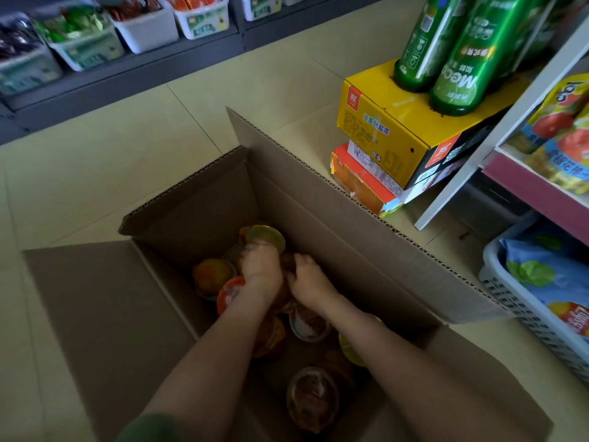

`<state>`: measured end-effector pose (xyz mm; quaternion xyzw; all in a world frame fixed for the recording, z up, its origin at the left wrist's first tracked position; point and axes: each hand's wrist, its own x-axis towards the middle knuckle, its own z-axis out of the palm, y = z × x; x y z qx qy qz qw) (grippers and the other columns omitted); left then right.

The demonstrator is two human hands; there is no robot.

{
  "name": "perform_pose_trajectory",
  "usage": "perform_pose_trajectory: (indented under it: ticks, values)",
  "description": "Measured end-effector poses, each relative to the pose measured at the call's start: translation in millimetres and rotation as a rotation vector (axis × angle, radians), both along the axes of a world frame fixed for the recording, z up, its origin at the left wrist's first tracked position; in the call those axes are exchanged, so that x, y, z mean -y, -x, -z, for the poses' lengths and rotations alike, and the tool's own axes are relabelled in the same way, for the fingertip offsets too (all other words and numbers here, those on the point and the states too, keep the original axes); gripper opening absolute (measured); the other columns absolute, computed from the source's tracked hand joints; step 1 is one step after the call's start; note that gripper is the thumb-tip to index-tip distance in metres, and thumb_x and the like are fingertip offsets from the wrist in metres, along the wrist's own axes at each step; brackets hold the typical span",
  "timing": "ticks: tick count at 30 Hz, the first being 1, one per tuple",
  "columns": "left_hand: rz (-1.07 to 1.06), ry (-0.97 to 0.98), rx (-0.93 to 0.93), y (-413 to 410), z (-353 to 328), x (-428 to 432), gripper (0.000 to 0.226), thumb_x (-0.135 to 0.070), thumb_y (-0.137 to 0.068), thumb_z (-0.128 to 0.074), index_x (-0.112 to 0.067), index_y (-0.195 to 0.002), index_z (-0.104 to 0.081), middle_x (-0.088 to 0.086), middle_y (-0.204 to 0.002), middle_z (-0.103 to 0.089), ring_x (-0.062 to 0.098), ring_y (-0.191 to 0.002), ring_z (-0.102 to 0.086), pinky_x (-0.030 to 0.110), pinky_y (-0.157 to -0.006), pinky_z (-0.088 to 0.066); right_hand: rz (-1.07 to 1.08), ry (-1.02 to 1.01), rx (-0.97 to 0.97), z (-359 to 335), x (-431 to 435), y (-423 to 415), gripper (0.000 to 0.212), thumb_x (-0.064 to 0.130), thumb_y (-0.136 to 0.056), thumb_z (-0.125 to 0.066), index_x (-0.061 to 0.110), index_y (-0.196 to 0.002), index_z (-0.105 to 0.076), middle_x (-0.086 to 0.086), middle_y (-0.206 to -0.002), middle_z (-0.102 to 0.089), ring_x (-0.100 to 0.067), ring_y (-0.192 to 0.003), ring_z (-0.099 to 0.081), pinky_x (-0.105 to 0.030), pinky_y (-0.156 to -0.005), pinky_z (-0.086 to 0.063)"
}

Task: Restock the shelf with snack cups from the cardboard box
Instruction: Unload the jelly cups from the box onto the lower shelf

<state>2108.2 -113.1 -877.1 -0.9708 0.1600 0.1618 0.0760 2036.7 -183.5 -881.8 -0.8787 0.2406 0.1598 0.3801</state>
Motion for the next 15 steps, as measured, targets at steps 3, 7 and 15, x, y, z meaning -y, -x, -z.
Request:
perform_pose_trajectory:
  ticks: [3, 7, 15]
  values:
    - [0.038, 0.072, -0.028, 11, -26, -4, 0.036, -0.007, -0.095, -0.038, 0.007, -0.128, -0.044, 0.019, -0.125, -0.055, 0.028, -0.114, -0.055, 0.033, -0.089, -0.048, 0.301, -0.296, -0.058, -18, -3, -8, 0.051, 0.04, -0.099, -0.038, 0.003, -0.13, -0.051, -0.018, -0.131, -0.054, -0.033, -0.12, -0.051, -0.038, -0.101, -0.042]
    - [0.012, 0.261, -0.088, 25, -70, -13, 0.022, -0.011, -0.094, -0.045, -0.003, -0.106, -0.062, 0.013, -0.108, -0.063, 0.027, -0.1, -0.062, 0.03, -0.076, -0.048, 0.606, -0.883, -0.082, -46, -4, -7, 0.048, 0.042, -0.095, -0.049, 0.006, -0.126, -0.05, -0.019, -0.123, -0.058, -0.034, -0.111, -0.058, -0.045, -0.095, -0.049]
    - [-0.102, 0.557, -0.031, 58, -155, -26, 0.029, -0.027, -0.088, -0.054, -0.002, -0.097, -0.065, 0.015, -0.1, -0.067, 0.033, -0.096, -0.062, 0.028, -0.071, -0.043, 0.615, -1.179, 0.122, -108, -9, 12, 0.039, 0.026, -0.088, -0.064, 0.003, -0.119, -0.056, -0.013, -0.096, -0.064, -0.023, -0.077, -0.063, -0.034, -0.065, -0.055]
